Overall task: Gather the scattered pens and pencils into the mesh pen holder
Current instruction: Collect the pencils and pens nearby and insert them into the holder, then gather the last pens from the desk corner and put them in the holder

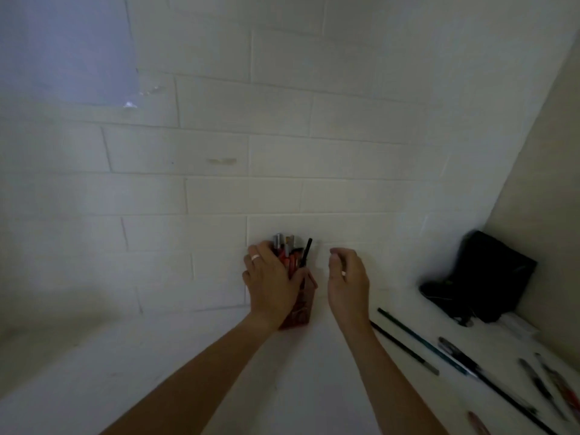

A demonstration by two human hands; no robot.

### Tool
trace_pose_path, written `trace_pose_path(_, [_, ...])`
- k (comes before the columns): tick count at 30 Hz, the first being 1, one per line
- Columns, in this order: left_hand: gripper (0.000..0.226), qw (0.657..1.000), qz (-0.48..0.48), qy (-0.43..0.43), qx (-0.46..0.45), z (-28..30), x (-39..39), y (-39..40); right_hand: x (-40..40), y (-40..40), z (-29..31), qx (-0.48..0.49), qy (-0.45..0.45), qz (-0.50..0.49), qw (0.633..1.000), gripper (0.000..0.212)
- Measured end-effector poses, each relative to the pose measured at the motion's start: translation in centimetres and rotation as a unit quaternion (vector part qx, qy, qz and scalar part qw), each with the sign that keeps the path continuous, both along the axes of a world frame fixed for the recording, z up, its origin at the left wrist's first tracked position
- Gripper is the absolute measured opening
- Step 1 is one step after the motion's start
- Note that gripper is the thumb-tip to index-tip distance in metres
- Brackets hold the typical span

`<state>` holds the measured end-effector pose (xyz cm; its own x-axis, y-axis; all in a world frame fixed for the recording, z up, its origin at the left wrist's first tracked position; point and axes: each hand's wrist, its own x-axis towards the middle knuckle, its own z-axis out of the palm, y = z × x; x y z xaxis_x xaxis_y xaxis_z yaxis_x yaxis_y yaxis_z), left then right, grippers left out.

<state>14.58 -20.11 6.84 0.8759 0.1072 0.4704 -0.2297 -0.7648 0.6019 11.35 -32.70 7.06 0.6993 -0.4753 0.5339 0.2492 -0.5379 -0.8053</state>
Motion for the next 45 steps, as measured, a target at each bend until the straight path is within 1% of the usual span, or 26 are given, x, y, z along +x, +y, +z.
trace_pose_path(2, [0.092,0.999,0.002,0.017,-0.044,0.0,-0.2,-0.1,-0.7,-2.7,-1.6,-0.043,0.045,-0.061,0.996,0.016])
trace_pose_path(3, [0.099,0.997,0.001,0.023,-0.069,0.0,-0.3,-0.1,-1.1,-4.2,-2.5,-0.062,0.088,-0.089,0.990,0.017])
trace_pose_path(4, [0.105,0.996,-0.001,0.025,-0.088,0.0,-0.6,-0.1,-1.6,-5.9,-3.3,-0.089,0.148,-0.123,0.977,0.023])
trace_pose_path(5, [0.109,0.995,-0.004,0.020,-0.102,0.1,-0.9,-0.1,-2.2,-7.4,-4.0,-0.122,0.225,-0.156,0.954,0.034])
trace_pose_path(7, [0.100,0.991,-0.003,-0.033,-0.126,0.3,-2.2,-0.4,-3.7,-9.9,-5.1,-0.182,0.380,-0.179,0.889,0.057])
trace_pose_path(8, [0.089,0.988,0.000,-0.075,-0.136,0.5,-3.1,-0.7,-4.5,-10.8,-5.6,-0.204,0.428,-0.174,0.863,0.063])
trace_pose_path(9, [0.076,0.983,0.001,-0.120,-0.141,0.7,-4.1,-1.0,-5.2,-11.3,-6.0,-0.228,0.449,-0.171,0.847,0.065])
trace_pose_path(10, [0.064,0.977,-0.001,-0.162,-0.138,0.8,-5.0,-1.4,-5.8,-11.6,-6.4,-0.255,0.448,-0.173,0.839,0.063])
trace_pose_path(12, [0.039,0.968,-0.039,-0.220,-0.117,0.8,-6.6,-2.1,-6.6,-11.6,-6.8,-0.295,0.401,-0.184,0.848,0.049])
trace_pose_path(14, [0.019,0.963,-0.128,-0.223,-0.086,0.4,-7.9,-2.8,-7.2,-11.1,-6.9,-0.295,0.354,-0.175,0.870,0.034])
trace_pose_path(15, [0.014,0.961,-0.174,-0.206,-0.069,0.0,-8.5,-3.2,-7.4,-10.8,-6.9,-0.285,0.345,-0.160,0.880,0.029])
trace_pose_path(16, [0.012,0.960,-0.212,-0.177,-0.052,-0.7,-8.9,-3.6,-7.6,-10.5,-7.0,-0.271,0.344,-0.143,0.887,0.027])
trace_pose_path(18, [0.009,0.963,-0.256,-0.078,-0.027,-2.2,-9.4,-4.5,-7.8,-10.0,-6.9,-0.234,0.362,-0.110,0.896,0.027])
trace_pose_path(20, [0.008,0.963,-0.262,0.061,-0.018,-3.5,-9.8,-5.4,-8.1,-9.5,-6.7,-0.216,0.381,-0.089,0.894,0.028])
trace_pose_path(22, [0.016,0.945,-0.261,0.194,-0.016,-4.2,-10.3,-5.9,-8.3,-8.9,-6.6,-0.218,0.387,-0.077,0.893,0.026])
trace_pose_path(24, [0.021,0.937,-0.258,0.237,-0.011,-4.4,-11.0,-6.3,-8.8,-8.4,-6.5,-0.225,0.380,-0.070,0.895,0.024])
trace_pose_path(26, [0.022,0.926,-0.260,0.266,-0.069,-4.5,-11.5,-6.9,-9.3,-7.9,-6.5,-0.238,0.370,-0.064,0.896,0.022])
trace_pose_path(27, [0.023,0.913,-0.258,0.295,-0.109,-4.4,-11.8,-7.3,-9.7,-7.6,-6.4,-0.240,0.366,-0.060,0.897,0.021])
trace_pose_path(30, [0.032,0.884,-0.213,0.363,-0.201,-4.2,-12.1,-8.8,-11.0,-7.1,-5.8,-0.230,0.348,-0.043,0.908,0.009])
trace_pose_path(31, [0.037,0.864,-0.211,0.386,-0.246,-4.1,-12.5,-9.3,-11.6,-7.0,-5.5,-0.225,0.337,-0.037,0.913,0.007])
trace_pose_path(34, [0.042,0.757,-0.250,0.440,-0.413,-2.8,-14.2,-10.6,-13.1,-6.8,-4.5,-0.215,0.304,-0.020,0.928,0.014])
trace_pose_path(36, [0.038,0.714,-0.236,0.444,-0.487,-2.1,-15.2,-11.2,-14.1,-6.9,-3.8,-0.207,0.286,-0.011,0.936,0.016])
trace_pose_path(38, [0.034,0.696,-0.221,0.434,-0.528,-1.7,-15.9,-11.8,-15.0,-7.1,-3.2,-0.183,0.264,0.002,0.947,0.018])
trace_pose_path(40, [0.032,0.697,-0.210,0.427,-0.537,-1.6,-16.2,-12.1,-16.2,-7.5,-2.9,-0.175,0.250,0.028,0.952,0.021])
trace_pose_path(42, [0.032,0.714,-0.211,0.425,-0.515,-1.4,-16.6,-12.4,-17.6,-8.2,-2.4,-0.174,0.246,0.055,0.952,0.023])
trace_pose_path(45, [0.033,0.754,-0.198,0.420,-0.465,-0.9,-17.0,-13.0,-19.8,-9.4,-1.0,-0.147,0.222,0.087,0.960,0.025])
